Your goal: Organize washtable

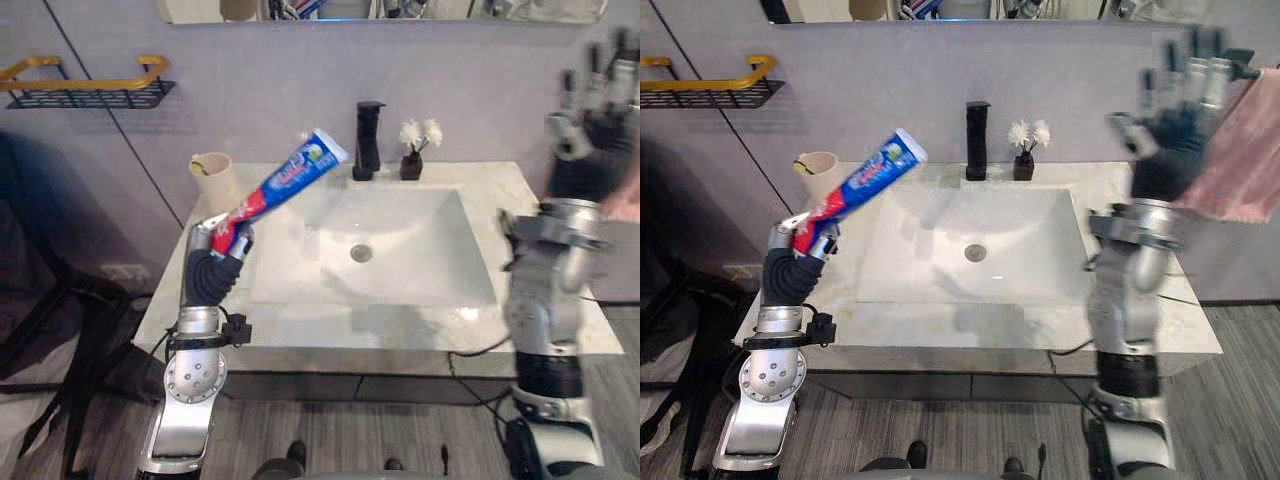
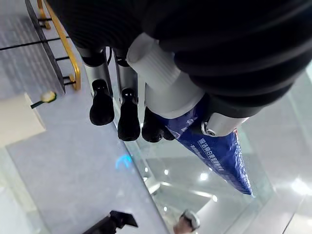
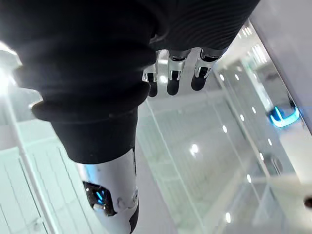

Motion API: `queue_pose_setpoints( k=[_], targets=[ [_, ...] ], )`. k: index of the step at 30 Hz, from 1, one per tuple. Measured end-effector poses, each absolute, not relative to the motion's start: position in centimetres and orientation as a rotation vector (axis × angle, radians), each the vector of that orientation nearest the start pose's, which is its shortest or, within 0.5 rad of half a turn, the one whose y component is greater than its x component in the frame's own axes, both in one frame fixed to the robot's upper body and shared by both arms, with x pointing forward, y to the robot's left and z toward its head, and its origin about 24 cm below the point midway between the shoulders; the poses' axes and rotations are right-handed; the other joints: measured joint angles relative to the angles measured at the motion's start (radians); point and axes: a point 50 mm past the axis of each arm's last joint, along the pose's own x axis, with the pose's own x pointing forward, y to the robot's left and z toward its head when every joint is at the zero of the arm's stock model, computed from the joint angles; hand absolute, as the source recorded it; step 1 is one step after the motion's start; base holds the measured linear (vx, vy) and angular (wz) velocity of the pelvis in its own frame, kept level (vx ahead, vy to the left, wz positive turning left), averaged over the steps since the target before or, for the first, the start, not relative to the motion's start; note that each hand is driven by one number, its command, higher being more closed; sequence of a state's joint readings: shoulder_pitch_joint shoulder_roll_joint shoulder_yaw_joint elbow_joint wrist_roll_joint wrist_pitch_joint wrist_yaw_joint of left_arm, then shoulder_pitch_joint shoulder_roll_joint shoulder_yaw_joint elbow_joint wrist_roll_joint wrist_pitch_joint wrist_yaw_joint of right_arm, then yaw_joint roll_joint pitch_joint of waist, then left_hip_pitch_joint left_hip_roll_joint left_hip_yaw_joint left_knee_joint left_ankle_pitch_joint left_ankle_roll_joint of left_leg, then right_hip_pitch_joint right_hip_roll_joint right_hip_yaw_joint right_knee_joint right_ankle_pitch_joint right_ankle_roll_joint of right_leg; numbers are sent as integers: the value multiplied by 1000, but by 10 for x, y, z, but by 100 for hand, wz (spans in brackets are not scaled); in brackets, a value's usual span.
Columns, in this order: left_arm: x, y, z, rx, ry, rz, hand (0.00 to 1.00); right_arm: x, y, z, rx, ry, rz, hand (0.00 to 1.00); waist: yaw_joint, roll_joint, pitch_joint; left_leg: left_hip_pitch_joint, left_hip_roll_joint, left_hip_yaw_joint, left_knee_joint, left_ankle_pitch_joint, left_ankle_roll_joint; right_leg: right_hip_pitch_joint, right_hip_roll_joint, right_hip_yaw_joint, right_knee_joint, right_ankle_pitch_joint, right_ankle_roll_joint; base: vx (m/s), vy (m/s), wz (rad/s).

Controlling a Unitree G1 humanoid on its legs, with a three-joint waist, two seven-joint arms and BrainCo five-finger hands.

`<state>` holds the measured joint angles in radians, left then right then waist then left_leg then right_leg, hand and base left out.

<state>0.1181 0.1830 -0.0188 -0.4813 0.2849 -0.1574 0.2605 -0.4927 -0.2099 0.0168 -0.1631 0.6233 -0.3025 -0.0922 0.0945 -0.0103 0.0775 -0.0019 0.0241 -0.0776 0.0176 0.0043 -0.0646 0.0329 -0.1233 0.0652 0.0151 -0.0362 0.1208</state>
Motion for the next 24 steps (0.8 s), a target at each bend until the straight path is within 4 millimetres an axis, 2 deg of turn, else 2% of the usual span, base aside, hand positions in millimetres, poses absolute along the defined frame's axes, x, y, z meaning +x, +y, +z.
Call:
queue_pose_setpoints(
  k=[1,2,3,4,6,8,9,15,24],
  targets=[
    [210,172,144,385,-578,232,100,290,-146,231,500,-829,211,0,4,0,0,0,0,-2,1,0,0,0,0,-1,0,0,0,-50,7,4],
    [209,172,144,374,-579,243,100,294,-124,225,518,-773,279,0,6,0,0,0,-2,-6,0,-1,-3,0,-1,-4,1,-1,-1,-35,5,5],
    [209,172,144,368,-580,251,100,296,-114,222,527,-742,310,0,8,0,0,0,-3,-6,0,-2,-4,0,-2,-4,1,-1,-1,-35,13,4],
    [209,171,144,358,-582,260,100,297,-95,216,548,-686,375,0,8,1,0,0,-5,-7,0,-4,-6,0,-4,-5,1,-2,-4,0,0,0],
    [209,167,143,340,-582,260,100,296,-62,201,592,-568,495,0,6,1,1,0,-7,-7,0,-4,-6,0,-7,-6,2,-4,-7,0,0,0],
    [209,165,143,331,-576,255,100,293,-42,192,608,-499,564,0,5,2,1,0,-8,-7,0,-4,-6,0,-8,-6,1,-4,-7,0,0,0],
    [210,162,141,322,-569,250,100,289,-26,184,607,-432,641,0,5,3,2,-1,-8,-8,0,-4,-6,0,-8,-7,1,-4,-7,0,0,0],
    [213,150,135,309,-536,199,100,278,5,166,619,-295,796,0,4,10,6,-2,-8,-11,-1,-4,-6,0,-7,-10,-2,-3,-5,0,0,0],
    [226,132,131,306,-528,123,100,273,19,157,654,-202,864,0,2,14,9,-3,-8,-11,-2,-6,-8,0,-6,-5,-10,0,-3,2,1,-1]
  ],
)
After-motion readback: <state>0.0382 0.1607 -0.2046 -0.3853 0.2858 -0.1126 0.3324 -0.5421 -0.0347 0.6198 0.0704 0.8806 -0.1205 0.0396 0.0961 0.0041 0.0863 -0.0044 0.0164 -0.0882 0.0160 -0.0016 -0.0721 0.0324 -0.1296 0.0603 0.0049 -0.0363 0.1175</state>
